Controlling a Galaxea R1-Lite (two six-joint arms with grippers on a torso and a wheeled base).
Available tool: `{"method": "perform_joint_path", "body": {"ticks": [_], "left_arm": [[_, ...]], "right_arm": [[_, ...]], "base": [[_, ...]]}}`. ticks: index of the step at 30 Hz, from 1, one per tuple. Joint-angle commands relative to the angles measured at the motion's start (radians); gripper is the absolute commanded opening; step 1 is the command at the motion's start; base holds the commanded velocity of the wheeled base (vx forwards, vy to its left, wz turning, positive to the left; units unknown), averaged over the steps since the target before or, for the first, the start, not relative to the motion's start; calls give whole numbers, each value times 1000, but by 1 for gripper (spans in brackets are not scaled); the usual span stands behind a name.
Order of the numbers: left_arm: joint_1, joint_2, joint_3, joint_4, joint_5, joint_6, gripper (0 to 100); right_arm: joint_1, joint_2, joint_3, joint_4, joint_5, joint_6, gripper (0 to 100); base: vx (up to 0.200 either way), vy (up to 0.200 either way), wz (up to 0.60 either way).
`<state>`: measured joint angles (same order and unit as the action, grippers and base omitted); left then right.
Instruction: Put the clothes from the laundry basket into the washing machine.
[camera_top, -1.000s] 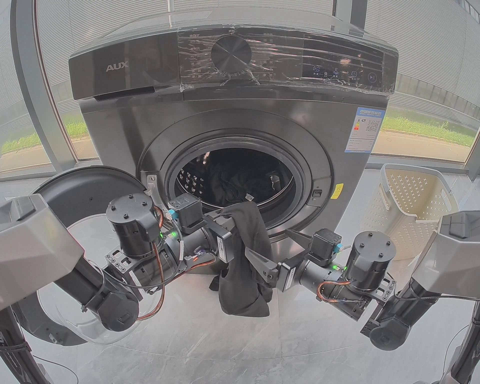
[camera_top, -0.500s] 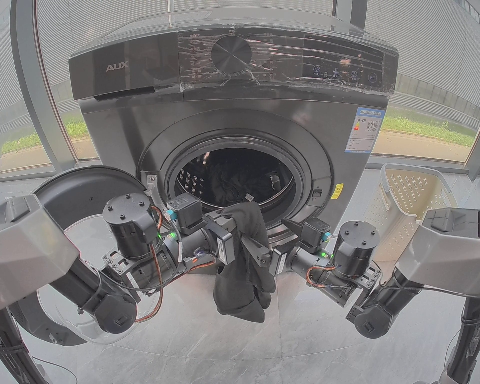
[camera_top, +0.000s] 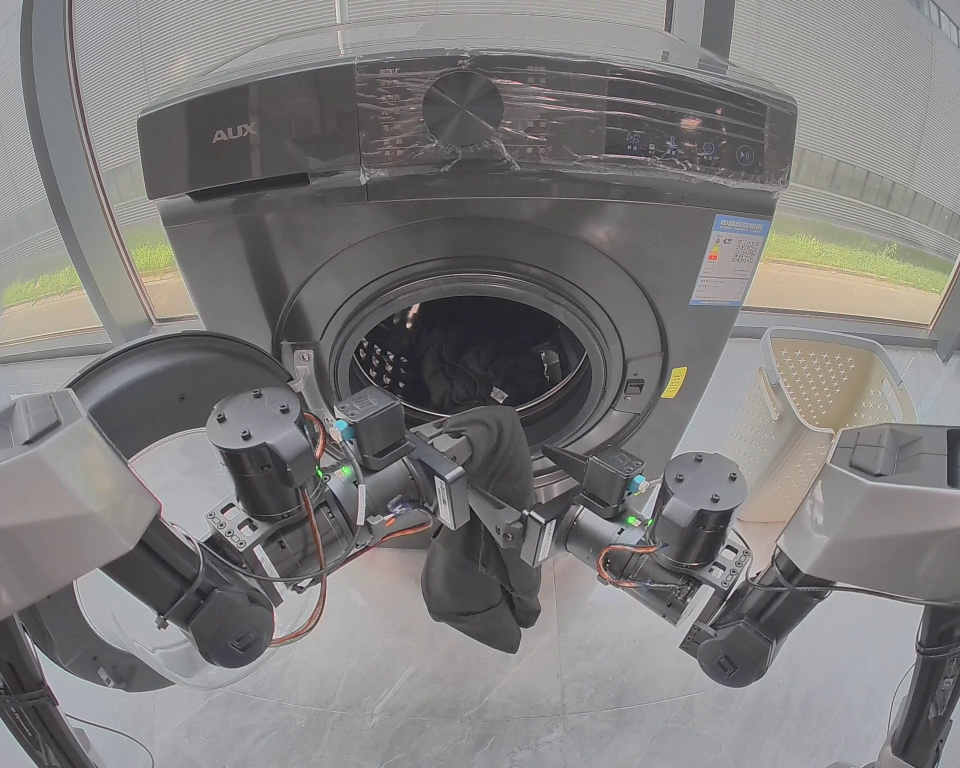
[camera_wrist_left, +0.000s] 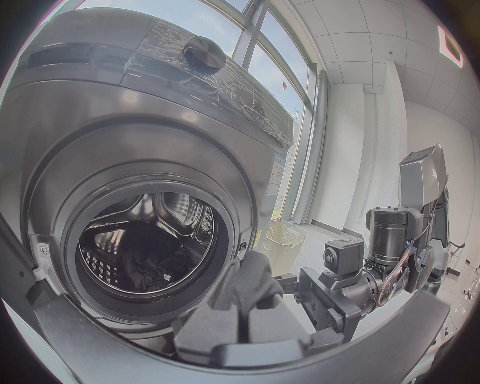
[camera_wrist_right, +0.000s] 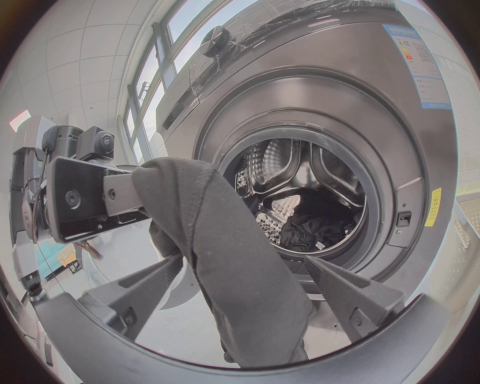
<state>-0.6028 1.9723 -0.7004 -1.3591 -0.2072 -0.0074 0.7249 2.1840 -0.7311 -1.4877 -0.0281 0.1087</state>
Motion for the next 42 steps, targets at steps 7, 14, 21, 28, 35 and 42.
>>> {"method": "perform_joint_path", "body": {"ticks": [7,14,21,28,35,42], "left_arm": [[3,2,1,-3,-1,0,0],[-2,0,4,-5,0,-2,0],[3,0,6,-5,0,0,0],[0,2,6,-3,-1,0,0],[-2,3,6,-1,-1,0,0],[1,6,7,-3,-1,1,0]], "right_arm": [[7,14,12,-5,0,0,100],[7,37,-30,1,-15,-7,100],[-7,46,-56,-3,-19,-7,100],[-10,37,-67,-5,-19,-7,0],[4,33,-64,-6,-19,-7,0],[8,17,-50,-6,-19,-6,0]], "base": [[0,0,0],[0,0,0],[0,0,0],[0,0,0],[0,0,0],[0,0,0]]}}
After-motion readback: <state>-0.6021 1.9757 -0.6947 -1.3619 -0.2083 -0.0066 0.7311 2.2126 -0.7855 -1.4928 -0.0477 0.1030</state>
